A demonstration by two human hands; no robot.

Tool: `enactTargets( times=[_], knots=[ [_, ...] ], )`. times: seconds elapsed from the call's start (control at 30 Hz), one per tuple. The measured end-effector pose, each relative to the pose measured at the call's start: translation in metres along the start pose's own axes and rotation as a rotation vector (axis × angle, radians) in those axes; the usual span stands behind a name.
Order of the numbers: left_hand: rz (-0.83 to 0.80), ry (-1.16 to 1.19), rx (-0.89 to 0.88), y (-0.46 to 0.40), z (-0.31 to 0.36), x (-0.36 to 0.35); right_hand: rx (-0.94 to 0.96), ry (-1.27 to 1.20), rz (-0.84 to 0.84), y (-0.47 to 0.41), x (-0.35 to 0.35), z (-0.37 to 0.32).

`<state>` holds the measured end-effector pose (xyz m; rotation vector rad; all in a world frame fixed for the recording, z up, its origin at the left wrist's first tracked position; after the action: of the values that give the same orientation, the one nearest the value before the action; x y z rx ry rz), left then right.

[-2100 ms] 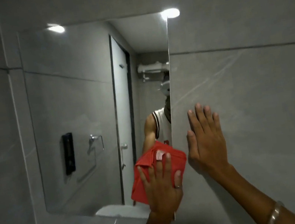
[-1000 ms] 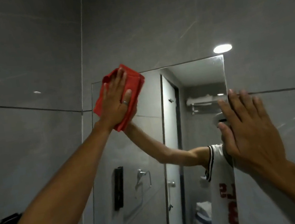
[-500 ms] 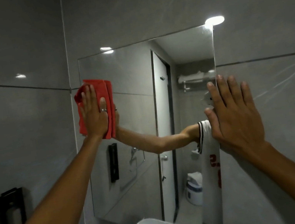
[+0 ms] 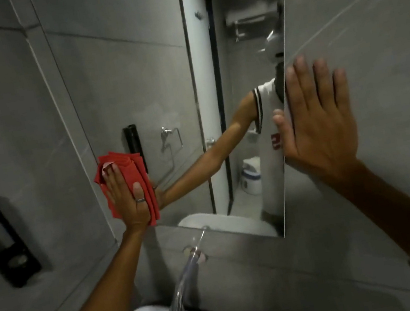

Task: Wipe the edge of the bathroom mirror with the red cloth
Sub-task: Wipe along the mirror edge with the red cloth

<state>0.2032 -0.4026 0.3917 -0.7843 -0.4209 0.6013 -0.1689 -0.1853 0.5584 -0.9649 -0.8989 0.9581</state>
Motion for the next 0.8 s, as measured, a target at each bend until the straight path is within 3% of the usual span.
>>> enactTargets(
  times=[0.17, 0.3, 0.47, 0.6, 0.8],
  knots=[
    [0.040, 0.044, 0.272, 0.039, -0.003, -0.010, -0.014, -0.002, 0.025, -0.004, 0.002, 0.002],
    [0.030, -0.016, 0.284, 0.108, 0.062, -0.042, -0.019, -0.049, -0.001, -0.006, 0.011, 0.002],
    [-0.131, -0.090, 0.058, 0.188, 0.190, -0.096, 0.019, -0.173, -0.054, -0.007, 0.023, 0.005],
    [-0.169, -0.110, -0.181, 0.201, 0.243, -0.111, -0.046, -0.288, -0.051, 0.008, 0.035, 0.027],
    [-0.025, 0.040, -0.290, 0.051, 0.366, -0.091, -0.086, -0.398, 0.019, -0.001, 0.046, 0.042]
  ],
)
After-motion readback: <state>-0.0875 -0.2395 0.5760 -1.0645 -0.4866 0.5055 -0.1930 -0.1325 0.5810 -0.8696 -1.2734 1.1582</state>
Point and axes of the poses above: each hand's wrist, its own y-axis away from the middle knuckle, its own x-axis out of the back of the hand, z = x × y, the point moved 10 cm from there along -y, towards the middle knuckle, and after that the axes turned 6 degrees about x, right-handed, at the moved point
